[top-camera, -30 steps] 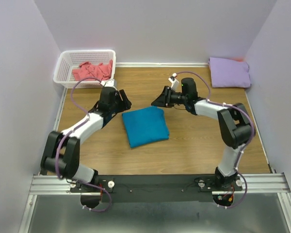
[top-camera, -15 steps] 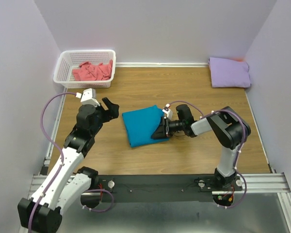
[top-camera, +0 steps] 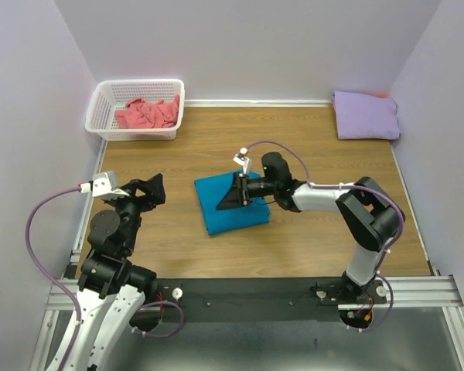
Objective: Fold and stack the t-shirts
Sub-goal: Fold the tshirt
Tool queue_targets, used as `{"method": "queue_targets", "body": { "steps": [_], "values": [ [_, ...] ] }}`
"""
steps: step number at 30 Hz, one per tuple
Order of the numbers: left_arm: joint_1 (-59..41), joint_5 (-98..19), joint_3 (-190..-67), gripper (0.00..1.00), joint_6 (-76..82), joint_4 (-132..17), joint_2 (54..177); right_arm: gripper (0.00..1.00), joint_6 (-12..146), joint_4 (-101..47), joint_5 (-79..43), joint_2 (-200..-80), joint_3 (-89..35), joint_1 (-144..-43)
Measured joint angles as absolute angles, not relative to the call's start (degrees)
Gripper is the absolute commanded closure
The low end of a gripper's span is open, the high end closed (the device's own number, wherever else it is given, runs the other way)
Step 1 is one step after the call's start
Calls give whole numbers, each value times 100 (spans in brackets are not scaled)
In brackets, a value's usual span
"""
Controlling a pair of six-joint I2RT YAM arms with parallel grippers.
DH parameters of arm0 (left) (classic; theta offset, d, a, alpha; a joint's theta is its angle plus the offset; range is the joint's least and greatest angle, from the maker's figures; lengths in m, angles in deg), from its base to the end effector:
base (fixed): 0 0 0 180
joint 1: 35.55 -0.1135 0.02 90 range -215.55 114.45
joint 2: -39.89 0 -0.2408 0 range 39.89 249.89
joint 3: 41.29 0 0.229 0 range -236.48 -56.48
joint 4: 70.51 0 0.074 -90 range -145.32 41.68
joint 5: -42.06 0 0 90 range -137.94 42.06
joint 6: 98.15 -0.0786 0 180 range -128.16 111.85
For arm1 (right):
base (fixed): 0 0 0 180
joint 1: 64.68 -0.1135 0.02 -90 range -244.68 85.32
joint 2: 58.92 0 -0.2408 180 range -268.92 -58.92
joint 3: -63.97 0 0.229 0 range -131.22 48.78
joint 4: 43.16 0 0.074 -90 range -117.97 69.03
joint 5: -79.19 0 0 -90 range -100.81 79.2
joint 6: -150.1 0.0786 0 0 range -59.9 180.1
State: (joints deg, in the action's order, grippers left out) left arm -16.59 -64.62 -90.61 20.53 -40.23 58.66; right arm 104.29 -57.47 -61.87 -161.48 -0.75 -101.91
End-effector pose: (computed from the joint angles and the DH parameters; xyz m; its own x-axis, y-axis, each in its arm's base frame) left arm 0.1383 -0.0237 0.3081 -0.0152 -0.4809 -0.8767 0.0370 0.8759 -0.4811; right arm 0.2547 0.2703 0.1588 -0.8888 -0.1251 -0.4410 -0.4582 0.2178 0.8617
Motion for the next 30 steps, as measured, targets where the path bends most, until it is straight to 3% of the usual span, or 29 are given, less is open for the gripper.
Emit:
{"method": "queue_targets", "body": {
  "steps": [4,12,19,30],
  "values": [
    [-1659,-6563,-8973,12,1992,-4062,5621,46,10798,-6236,-5925,-16498,-637,-10847],
    [-1659,-6600,-8927,12,1924,-4067,5608,47,11388,-6702,-5634,-18094,-727,-11243],
    [-1659,-6596,-8923,12,1902,-4071,5616,47,11390,-6584,-5560,-18059,-823,-11306],
    [-1659,-6545,-8901,12,1885,-4124,5680,47,10772,-5305,-5182,-17989,-2886,-11018]
  ]
}}
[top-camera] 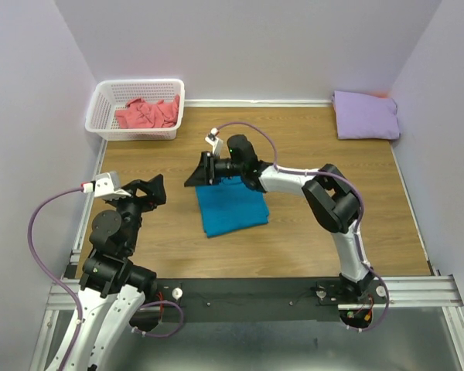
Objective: Fold and stack the t-shirts
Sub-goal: Fold the tshirt
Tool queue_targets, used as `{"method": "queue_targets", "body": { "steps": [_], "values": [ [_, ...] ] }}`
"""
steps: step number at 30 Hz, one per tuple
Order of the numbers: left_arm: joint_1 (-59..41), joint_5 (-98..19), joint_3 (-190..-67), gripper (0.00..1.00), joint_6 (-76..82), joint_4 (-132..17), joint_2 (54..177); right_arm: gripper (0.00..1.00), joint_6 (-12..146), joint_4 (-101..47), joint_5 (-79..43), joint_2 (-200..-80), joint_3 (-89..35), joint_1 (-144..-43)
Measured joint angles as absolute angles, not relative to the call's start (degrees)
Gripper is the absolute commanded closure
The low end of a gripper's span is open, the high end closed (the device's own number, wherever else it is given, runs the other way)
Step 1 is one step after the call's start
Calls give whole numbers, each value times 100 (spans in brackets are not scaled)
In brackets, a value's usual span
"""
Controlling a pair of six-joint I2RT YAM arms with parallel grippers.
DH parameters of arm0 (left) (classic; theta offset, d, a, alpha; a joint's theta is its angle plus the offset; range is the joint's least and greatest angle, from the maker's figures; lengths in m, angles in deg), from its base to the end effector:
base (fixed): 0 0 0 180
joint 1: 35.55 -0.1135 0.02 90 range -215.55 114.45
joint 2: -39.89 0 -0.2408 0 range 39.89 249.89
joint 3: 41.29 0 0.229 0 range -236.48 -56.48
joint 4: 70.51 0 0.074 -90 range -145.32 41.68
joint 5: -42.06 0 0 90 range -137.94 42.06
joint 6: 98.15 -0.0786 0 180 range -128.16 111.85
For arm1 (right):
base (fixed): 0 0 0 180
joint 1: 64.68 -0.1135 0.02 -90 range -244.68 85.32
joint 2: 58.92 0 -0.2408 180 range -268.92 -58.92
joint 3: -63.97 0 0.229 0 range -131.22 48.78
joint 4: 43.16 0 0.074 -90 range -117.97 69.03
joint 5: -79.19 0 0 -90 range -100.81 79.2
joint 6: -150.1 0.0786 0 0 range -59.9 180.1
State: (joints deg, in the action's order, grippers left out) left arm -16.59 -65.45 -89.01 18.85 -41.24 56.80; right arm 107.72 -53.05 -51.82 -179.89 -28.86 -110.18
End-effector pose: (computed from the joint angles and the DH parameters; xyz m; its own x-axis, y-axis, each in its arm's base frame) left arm 0.1355 -0.0216 0.3048 0.0111 -0.4616 -0.8870 0.0342 0.8867 -0.4610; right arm 0.2944 0.3731 0.1702 -0.8682 -0.0882 -0.4883 -0.4951 0.2219 0.8400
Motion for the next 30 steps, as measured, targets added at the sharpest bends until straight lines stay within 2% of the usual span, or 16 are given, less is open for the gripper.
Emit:
{"method": "queue_targets", "body": {
  "steps": [5,12,19,25,27,30],
  "values": [
    [-1659,-6502,-8884,13,1881,-4152,5717,47,10695,-5161,-4961,-18688,-3992,-10744],
    [-1656,-6353,-8879,13,1839,-4207,5785,48,10857,-4800,-4710,-19921,-4626,-10694],
    [-1628,-6139,-8879,13,1780,-4250,5951,45,10787,-4623,-4568,-19853,-4670,-10681],
    [-1613,-5592,-8908,14,1690,-4406,6847,39,10330,-3810,-4128,-18199,-3695,-10423],
    [-1560,-5418,-8925,15,1697,-4421,7284,38,10186,-3685,-3967,-17390,-3240,-10165],
    [-1226,-5332,-9026,16,1712,-4454,7894,31,9987,-3519,-3785,-16253,-2613,-9496]
  ]
}}
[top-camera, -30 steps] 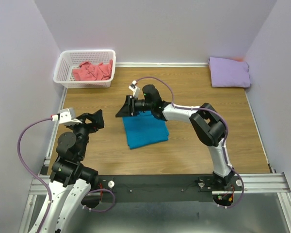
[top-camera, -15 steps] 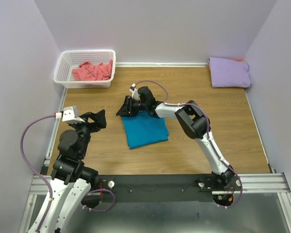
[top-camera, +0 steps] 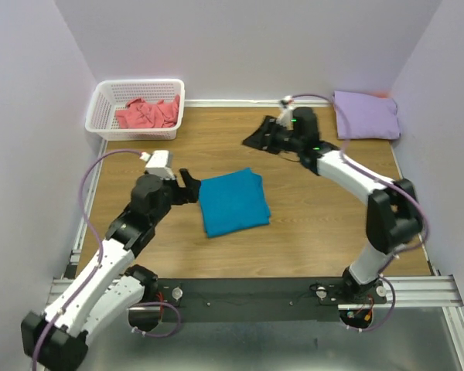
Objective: Fold and stack the t-shirts
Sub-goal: Fold the tshirt
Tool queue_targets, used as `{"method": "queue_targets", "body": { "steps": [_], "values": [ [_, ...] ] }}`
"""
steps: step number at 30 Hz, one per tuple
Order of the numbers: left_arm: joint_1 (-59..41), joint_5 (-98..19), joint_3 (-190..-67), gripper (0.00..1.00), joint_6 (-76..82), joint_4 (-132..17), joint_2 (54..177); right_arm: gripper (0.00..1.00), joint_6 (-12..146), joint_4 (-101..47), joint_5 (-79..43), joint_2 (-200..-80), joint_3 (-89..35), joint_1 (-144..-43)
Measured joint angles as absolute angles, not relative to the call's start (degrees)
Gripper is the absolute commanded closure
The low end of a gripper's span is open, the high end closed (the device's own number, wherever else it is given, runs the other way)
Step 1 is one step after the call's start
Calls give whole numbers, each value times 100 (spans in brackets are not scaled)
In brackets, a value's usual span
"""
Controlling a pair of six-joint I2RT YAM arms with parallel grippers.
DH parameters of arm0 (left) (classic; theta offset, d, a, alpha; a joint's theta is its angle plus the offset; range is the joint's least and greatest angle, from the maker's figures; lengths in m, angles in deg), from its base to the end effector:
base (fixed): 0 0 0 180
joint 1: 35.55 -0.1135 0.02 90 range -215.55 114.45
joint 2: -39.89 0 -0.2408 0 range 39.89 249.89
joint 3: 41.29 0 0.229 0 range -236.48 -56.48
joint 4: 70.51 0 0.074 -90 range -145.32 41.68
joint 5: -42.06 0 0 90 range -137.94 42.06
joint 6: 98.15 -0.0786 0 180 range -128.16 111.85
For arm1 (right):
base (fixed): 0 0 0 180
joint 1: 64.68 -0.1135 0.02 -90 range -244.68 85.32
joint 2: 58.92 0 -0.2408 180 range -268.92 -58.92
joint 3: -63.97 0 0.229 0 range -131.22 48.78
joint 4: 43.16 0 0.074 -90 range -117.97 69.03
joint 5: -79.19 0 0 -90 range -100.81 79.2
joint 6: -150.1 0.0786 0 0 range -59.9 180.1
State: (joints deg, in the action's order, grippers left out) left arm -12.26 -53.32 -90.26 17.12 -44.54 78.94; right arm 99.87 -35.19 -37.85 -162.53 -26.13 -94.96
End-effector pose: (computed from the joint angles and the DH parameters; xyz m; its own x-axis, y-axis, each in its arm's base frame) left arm 0.1911 -0.0742 0.2626 -0.3624 -0.3067 -0.8801 0.1727 0.9058 -0.3868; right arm 0.3562 0.2494 0.2413 -0.7641 0.2137 -0.6087 -0.4237 0.5454 0.7232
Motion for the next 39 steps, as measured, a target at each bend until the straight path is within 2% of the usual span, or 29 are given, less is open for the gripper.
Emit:
{"method": "queue_targets", "body": {
  "steps": [6,8,9,11,16,24,35,39],
  "values": [
    [691,-5957,-9950,18,1634,-4537,9638,16,9356,-2337,-2841,-14905,-1372,-8170],
    [1198,-6191,-10355,21,1553,-4620,10388,2,9203,-1856,-2563,-14684,-1070,-7982],
    [1441,-6366,-10578,25,1494,-4598,10751,0,9141,-1657,-2465,-14612,-967,-7925],
    [1878,-6598,-10954,32,1321,-4607,11391,0,9043,-1237,-2142,-14402,-738,-7791],
    [2735,-7059,-11970,37,823,-4327,12989,0,8938,-551,-1582,-13762,-403,-7453],
    [3137,-7275,-12613,46,254,-3962,14412,0,8921,-232,-1414,-13530,-222,-7291],
    [3143,-7192,-12610,46,-198,-3748,14792,0,8925,-118,-1659,-13644,-130,-7291],
    [3143,-7017,-12582,43,-242,-3770,14823,0,8921,-121,-1801,-13803,-130,-7291]
  ]
}}
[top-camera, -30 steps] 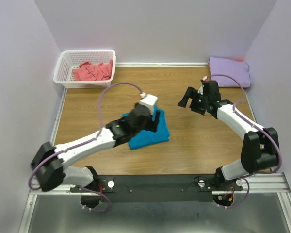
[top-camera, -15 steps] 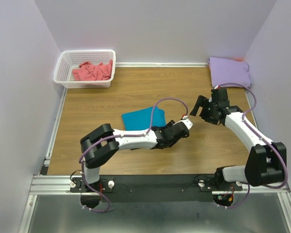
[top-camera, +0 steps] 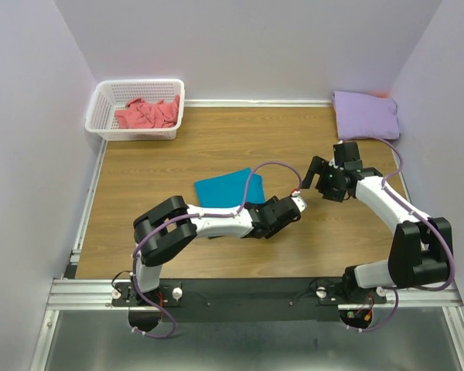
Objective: Fold and stack the t-shirts
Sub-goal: Fold the tshirt
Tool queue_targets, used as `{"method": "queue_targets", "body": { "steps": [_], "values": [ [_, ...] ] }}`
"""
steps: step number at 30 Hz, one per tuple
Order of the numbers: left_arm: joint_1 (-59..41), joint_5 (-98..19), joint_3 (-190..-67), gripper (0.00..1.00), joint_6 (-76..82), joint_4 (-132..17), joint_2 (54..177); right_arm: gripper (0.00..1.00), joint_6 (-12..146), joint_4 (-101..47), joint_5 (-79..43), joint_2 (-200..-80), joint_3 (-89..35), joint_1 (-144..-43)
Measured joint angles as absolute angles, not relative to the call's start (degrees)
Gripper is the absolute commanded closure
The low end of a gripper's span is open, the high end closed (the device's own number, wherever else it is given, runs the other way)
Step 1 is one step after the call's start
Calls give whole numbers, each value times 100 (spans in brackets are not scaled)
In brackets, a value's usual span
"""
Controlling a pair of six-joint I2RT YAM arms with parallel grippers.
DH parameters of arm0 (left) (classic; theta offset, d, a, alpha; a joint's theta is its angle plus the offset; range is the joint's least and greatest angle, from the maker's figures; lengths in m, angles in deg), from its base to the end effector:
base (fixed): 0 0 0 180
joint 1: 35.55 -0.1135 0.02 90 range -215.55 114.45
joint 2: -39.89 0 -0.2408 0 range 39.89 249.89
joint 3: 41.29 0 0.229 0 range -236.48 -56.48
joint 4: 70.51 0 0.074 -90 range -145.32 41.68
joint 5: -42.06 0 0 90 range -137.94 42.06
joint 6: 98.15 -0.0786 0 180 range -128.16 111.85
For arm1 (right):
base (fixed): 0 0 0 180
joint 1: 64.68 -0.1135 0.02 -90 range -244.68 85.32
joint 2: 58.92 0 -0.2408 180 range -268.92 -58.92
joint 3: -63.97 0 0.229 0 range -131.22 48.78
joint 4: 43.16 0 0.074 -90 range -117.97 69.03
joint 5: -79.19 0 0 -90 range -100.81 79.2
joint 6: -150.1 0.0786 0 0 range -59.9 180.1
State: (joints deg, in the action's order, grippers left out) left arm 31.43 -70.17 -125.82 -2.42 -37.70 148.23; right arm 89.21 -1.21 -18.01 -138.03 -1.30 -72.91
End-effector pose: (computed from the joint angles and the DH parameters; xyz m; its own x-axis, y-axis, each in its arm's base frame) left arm 0.1783 -0.3437 0.1271 -0.4018 0.7094 -0.5790 0.7341 0.6275 0.2594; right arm 0.2780 0.0502 0.1695 -0.8181 0.3693 -0.4408 0.2132 0.9066 0.3641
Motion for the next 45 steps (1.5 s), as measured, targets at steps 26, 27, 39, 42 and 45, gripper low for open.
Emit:
{"method": "queue_targets", "body": {
  "steps": [26,27,39,42,45],
  "values": [
    [3143,-6980,-10971,100,25,-5144,13865,5,9622,-1325,-4212,-14909,-128,-7326],
    [3143,-6980,-10916,100,25,-5162,13765,5,9681,-1410,-4301,-14994,-128,-7339],
    [3143,-7061,-10621,100,47,-5529,13059,9,10538,-2444,-4878,-16334,-565,-8353],
    [3143,-7070,-10556,100,77,-5560,13000,13,10678,-2671,-4944,-16651,-836,-8655],
    [3143,-7085,-10525,100,119,-5592,12978,20,10816,-2901,-4998,-16990,-1157,-8946]
  ]
}}
